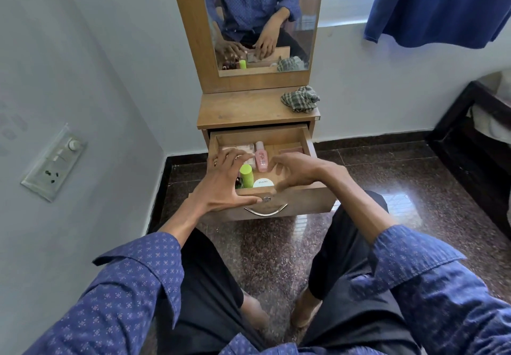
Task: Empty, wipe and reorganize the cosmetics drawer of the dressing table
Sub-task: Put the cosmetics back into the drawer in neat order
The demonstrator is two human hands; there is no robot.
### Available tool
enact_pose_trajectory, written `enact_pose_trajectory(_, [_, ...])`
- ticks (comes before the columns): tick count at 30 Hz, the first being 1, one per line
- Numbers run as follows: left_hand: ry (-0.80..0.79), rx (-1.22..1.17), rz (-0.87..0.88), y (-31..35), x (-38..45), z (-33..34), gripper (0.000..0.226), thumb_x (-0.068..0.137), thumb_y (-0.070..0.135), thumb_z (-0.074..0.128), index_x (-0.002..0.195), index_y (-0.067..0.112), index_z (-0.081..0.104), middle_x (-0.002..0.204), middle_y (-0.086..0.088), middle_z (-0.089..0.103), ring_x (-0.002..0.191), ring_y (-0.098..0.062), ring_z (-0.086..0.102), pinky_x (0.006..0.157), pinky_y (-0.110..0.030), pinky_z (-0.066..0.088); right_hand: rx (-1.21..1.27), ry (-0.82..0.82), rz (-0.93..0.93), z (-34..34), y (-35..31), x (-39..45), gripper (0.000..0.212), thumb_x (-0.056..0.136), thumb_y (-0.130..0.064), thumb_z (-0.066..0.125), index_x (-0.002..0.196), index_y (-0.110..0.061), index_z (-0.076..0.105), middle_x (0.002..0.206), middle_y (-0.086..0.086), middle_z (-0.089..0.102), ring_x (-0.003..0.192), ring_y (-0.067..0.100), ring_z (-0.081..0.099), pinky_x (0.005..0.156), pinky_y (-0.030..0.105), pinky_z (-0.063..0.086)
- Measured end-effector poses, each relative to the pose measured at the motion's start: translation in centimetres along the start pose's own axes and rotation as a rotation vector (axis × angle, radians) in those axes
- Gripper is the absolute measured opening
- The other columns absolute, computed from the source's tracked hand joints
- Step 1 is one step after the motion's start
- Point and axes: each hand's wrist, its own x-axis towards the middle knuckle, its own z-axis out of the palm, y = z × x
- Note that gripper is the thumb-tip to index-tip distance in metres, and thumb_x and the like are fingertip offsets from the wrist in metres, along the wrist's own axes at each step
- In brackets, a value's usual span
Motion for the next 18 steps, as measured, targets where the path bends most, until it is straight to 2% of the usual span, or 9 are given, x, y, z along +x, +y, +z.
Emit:
enact_pose_trajectory(3, [0.032,0.032,-0.026,-0.1,-0.4,-0.1,0.111,0.068,0.097,0.057,0.151,0.025,0.04,0.151,0.001,0.039,0.144,-0.022,0.034,0.116,-0.056,0.032,-0.008,-0.001,0.007,0.8,0.4,-0.2,0.07,0.071,-0.035,0.095,0.132,-0.027,0.061,0.113,-0.009,0.057,0.106,0.016,0.057,0.083,0.032,0.042])
enact_pose_trajectory(8, [0.045,0.07,-0.082,-0.1,-0.2,0.1,0.11,0.068,0.099,0.053,0.15,0.025,0.044,0.149,0.001,0.041,0.143,-0.022,0.035,0.111,-0.05,0.034,-0.099,0.165,0.024,0.8,0.1,-0.6,0.069,0.065,-0.044,0.095,0.125,-0.034,0.062,0.112,-0.013,0.058,0.115,0.017,0.057,0.093,0.04,0.051])
enact_pose_trajectory(12, [0.067,0.09,-0.162,0.5,0.1,0.7,0.096,0.08,0.087,0.051,0.152,0.025,0.041,0.152,0.0,0.041,0.145,-0.024,0.034,0.109,-0.053,0.035,-0.147,0.275,0.054,0.9,-0.4,-0.3,0.066,0.068,-0.044,0.093,0.125,-0.032,0.062,0.135,-0.001,0.062,0.131,0.024,0.054,0.103,0.041,0.047])
enact_pose_trajectory(18, [0.125,0.189,-0.251,1.8,2.1,1.1,0.08,0.086,0.063,0.072,0.148,0.021,0.044,0.149,-0.004,0.042,0.142,-0.026,0.035,0.11,-0.059,0.036,-0.289,0.513,0.095,0.7,-1.0,0.5,0.074,0.069,-0.043,0.092,0.13,-0.024,0.056,0.127,0.004,0.055,0.116,0.029,0.056,0.091,0.045,0.048])
